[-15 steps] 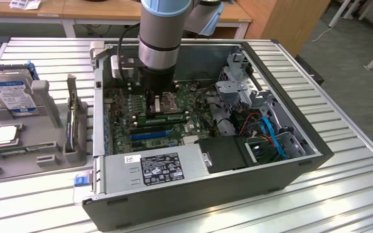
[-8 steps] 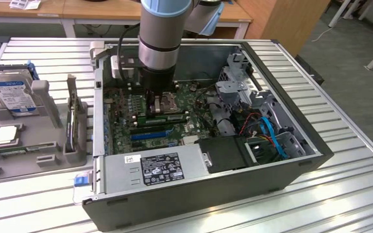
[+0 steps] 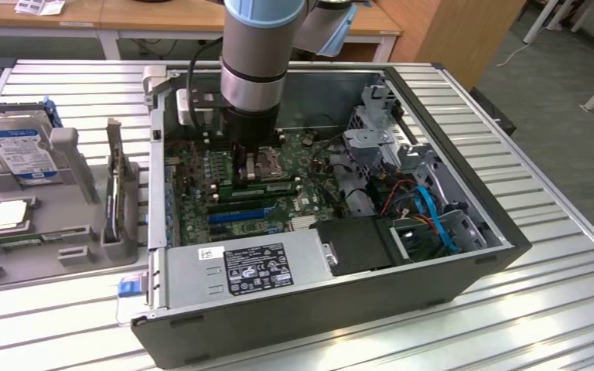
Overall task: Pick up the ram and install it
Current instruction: 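Press down the ram until it locks into place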
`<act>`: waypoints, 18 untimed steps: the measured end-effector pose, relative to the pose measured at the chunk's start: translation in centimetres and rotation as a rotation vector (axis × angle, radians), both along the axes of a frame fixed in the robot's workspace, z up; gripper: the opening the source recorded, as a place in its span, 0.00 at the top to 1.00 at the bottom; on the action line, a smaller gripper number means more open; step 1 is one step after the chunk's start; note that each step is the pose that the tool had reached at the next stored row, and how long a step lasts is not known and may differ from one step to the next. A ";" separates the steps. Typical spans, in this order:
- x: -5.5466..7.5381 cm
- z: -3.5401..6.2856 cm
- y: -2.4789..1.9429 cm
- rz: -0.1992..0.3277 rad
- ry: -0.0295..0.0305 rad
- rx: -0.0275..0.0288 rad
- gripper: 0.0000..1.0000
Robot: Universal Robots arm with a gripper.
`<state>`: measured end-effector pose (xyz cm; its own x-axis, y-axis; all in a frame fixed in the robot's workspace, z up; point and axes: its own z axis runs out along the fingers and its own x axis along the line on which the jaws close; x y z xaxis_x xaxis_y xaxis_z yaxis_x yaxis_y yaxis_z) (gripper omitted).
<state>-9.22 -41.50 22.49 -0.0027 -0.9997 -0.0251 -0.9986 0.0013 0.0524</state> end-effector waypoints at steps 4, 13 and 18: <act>0.0 -0.07 0.00 0.000 0.0001 -0.0001 0.90; 0.0 -0.15 -0.01 0.000 0.0000 0.0008 0.90; 0.0 -0.17 -0.01 0.000 0.0000 0.0016 0.90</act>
